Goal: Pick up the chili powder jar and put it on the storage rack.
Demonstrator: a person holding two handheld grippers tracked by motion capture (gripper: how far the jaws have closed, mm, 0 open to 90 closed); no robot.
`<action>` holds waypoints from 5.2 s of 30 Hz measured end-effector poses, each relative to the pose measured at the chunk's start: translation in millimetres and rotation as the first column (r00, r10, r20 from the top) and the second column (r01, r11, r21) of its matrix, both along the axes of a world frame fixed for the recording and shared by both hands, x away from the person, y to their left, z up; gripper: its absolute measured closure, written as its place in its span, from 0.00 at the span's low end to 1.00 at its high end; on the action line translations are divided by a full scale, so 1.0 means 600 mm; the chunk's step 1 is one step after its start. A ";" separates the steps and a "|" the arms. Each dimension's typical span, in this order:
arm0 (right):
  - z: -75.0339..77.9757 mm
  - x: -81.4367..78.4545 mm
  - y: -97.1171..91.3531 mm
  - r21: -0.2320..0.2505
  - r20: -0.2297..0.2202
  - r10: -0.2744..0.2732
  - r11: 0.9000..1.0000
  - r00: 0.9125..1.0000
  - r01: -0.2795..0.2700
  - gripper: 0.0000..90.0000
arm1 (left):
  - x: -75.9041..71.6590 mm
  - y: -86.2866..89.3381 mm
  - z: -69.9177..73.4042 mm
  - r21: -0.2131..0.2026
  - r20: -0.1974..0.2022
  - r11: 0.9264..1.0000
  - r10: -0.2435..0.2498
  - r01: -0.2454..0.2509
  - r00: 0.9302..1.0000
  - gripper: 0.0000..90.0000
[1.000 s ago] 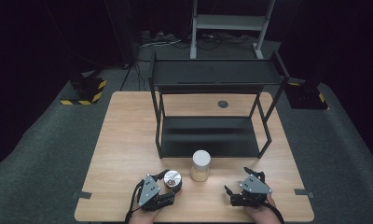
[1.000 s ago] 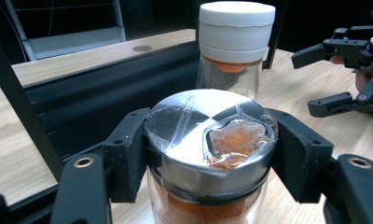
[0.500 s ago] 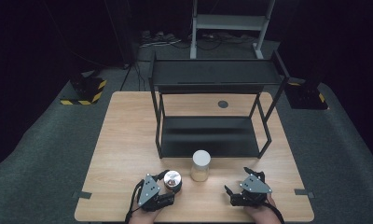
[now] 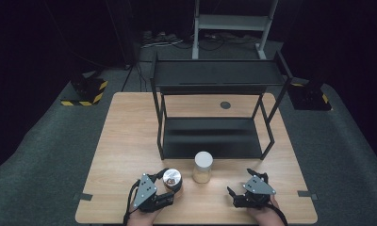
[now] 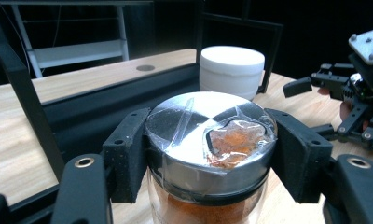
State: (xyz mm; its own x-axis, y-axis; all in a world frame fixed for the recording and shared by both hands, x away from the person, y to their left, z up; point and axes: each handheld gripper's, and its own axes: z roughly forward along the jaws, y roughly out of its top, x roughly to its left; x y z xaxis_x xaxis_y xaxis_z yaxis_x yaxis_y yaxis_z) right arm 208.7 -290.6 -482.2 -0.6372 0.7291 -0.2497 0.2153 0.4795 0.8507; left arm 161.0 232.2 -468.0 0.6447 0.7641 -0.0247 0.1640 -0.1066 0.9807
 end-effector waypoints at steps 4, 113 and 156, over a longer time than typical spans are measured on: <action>0.000 0.000 -0.001 0.006 -0.003 -0.002 1.000 1.000 0.002 0.00 | -0.002 0.003 0.011 -0.001 0.011 1.000 0.009 -0.009 1.000 0.39; -0.002 0.003 -0.014 0.051 -0.012 -0.003 0.999 1.000 0.003 0.00 | 0.174 -0.071 0.330 -0.148 0.220 0.987 0.102 -0.070 0.970 0.39; -0.007 0.001 -0.026 0.094 -0.013 -0.008 0.996 1.000 0.009 0.00 | 0.277 -0.138 0.380 -0.164 0.214 0.963 0.246 -0.214 0.945 0.39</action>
State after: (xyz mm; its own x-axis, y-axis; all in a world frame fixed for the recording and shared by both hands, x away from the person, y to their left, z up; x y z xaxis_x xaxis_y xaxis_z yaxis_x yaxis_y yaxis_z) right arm 209.5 -306.3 -486.2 -0.6336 0.7544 -0.1718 0.2300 0.3956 0.8891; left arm 327.0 149.7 -239.9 0.4521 0.8919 -0.0114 -0.0635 0.0450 0.9970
